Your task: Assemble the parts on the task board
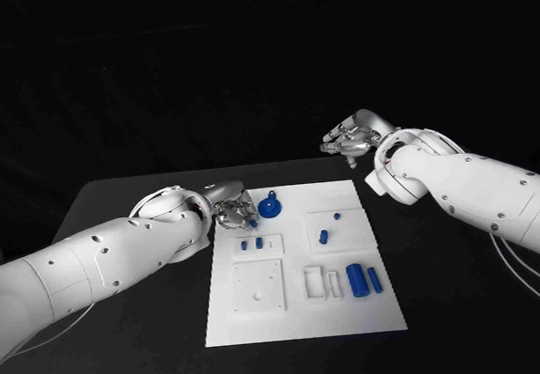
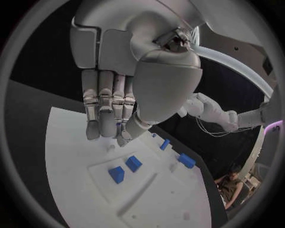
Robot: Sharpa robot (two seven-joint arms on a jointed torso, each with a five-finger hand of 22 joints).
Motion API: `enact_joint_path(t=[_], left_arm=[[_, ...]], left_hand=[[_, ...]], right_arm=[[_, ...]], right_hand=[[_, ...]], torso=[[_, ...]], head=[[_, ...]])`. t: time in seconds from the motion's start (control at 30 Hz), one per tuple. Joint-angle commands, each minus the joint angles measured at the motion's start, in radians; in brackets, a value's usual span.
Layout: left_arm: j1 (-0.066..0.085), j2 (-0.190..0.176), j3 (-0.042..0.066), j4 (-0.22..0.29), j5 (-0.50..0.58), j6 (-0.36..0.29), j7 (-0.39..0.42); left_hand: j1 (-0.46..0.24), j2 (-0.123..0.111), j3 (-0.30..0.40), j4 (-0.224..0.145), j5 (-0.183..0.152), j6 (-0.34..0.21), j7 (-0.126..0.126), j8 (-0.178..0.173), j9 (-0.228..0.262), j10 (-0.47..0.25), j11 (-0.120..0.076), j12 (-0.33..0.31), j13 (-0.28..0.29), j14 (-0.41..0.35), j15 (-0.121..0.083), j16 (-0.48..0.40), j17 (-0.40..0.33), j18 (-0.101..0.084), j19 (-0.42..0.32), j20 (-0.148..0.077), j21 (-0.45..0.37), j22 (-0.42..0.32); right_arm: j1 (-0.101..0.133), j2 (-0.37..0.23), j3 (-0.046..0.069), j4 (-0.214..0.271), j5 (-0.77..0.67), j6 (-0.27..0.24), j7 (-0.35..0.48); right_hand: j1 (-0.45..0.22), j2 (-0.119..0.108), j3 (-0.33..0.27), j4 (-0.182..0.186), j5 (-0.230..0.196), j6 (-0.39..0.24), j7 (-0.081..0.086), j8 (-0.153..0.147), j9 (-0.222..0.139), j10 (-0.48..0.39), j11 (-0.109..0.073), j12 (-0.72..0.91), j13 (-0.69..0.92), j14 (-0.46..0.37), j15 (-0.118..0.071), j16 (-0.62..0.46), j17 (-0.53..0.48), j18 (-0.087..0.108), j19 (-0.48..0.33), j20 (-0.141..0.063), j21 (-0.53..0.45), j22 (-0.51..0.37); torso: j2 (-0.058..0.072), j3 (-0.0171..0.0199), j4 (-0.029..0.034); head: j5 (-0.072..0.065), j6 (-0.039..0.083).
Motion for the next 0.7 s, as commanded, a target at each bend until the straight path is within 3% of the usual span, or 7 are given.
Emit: enact_joint_path(t=[0.03, 0.7], left_arm=[[0.002, 0.003, 0.001, -0.009, -0.002, 0.040, -0.017], [0.000, 0.038, -0.001, -0.070, -0.035, 0.020, -0.004]], left_hand=[[0.007, 0.000, -0.007, -0.002, -0.002, -0.008, -0.002, 0.006, 0.000, -0.007, -0.001, -0.003, -0.001, -0.002, 0.006, -0.006, 0.000, 0.004, -0.005, 0.000, -0.003, 0.021], [0.009, 0.001, -0.008, -0.002, 0.004, -0.009, -0.001, 0.006, 0.000, -0.008, 0.000, -0.003, -0.001, -0.002, 0.006, -0.005, 0.000, 0.006, -0.003, 0.001, -0.001, 0.022]], right_arm=[[0.000, 0.001, 0.000, 0.000, 0.000, 0.004, 0.008], [0.000, 0.004, 0.000, 0.001, 0.000, -0.004, 0.013]], right_hand=[[-0.009, 0.000, -0.003, 0.004, 0.001, -0.003, 0.002, -0.004, 0.000, 0.010, 0.000, -0.006, -0.001, -0.005, 0.003, 0.007, -0.001, 0.017, 0.032, 0.004, -0.006, 0.001], [-0.007, 0.001, -0.003, 0.005, 0.004, -0.002, 0.001, -0.004, 0.000, 0.011, -0.001, -0.005, -0.001, -0.005, 0.002, 0.009, -0.003, 0.017, 0.034, 0.004, 0.000, 0.005]], torso=[[0.001, 0.0012, -0.0008], [0.001, 0.0025, -0.0020]], head=[[0.003, -0.003], [0.006, -0.004]])
